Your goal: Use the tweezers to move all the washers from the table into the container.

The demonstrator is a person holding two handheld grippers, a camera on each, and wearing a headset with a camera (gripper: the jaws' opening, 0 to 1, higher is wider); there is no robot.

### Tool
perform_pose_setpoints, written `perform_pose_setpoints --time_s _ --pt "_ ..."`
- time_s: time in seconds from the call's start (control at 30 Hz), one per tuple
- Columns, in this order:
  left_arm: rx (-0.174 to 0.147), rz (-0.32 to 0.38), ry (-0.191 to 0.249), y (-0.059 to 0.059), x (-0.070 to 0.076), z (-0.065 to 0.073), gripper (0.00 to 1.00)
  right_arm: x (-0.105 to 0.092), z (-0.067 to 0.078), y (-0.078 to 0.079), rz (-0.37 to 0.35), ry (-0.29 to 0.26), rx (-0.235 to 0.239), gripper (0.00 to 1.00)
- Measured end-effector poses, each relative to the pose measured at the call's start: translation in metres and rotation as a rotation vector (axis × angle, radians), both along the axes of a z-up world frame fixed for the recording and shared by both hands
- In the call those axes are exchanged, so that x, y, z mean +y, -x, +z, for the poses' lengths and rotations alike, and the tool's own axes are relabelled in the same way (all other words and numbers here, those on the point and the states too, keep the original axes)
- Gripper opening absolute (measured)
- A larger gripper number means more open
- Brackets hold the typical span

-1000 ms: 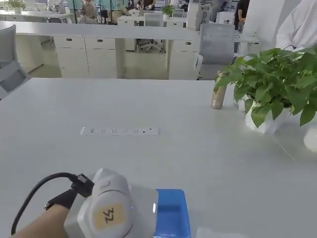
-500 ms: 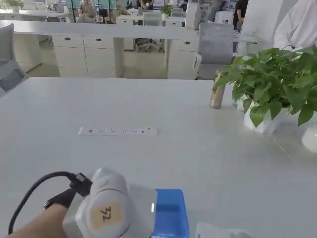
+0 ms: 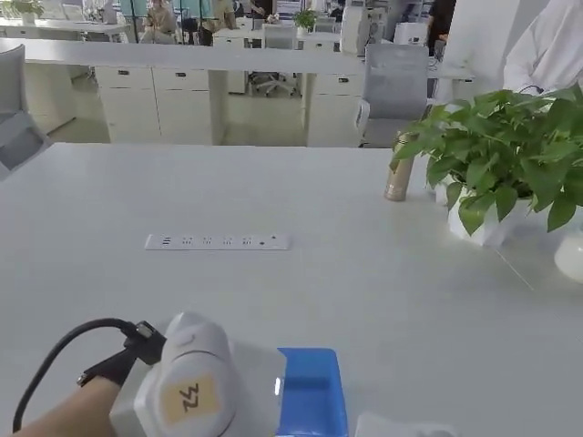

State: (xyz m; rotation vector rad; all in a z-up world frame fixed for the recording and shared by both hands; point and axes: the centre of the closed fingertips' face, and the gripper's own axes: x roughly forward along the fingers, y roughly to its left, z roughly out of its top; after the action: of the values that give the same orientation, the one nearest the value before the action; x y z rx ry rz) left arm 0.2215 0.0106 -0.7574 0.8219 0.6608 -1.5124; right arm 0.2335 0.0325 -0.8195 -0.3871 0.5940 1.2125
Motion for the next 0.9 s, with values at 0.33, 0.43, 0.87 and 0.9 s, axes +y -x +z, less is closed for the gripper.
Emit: perform_pose_setpoints --time_s 0.33,0.43,0.87,0.9 --pt "0.001 0.043 0.006 -0.007 -0.001 -0.001 0.00 0.000 -0.002 -0.004 0.001 0.031 0.002 0.03" --pt "-0.002 0.053 0.011 -0.008 -0.001 -0.001 0.00 0.000 -0.002 -0.004 0.001 0.028 0.005 0.03" --pt "0.047 0.280 0.176 -0.023 0.001 0.009 0.00 -0.004 0.000 -0.011 -0.079 0.004 0.058 0.02" --pt "0.053 0.296 0.188 -0.023 0.002 0.009 0.00 -0.004 -0.001 -0.010 -0.080 0.000 0.061 0.02"
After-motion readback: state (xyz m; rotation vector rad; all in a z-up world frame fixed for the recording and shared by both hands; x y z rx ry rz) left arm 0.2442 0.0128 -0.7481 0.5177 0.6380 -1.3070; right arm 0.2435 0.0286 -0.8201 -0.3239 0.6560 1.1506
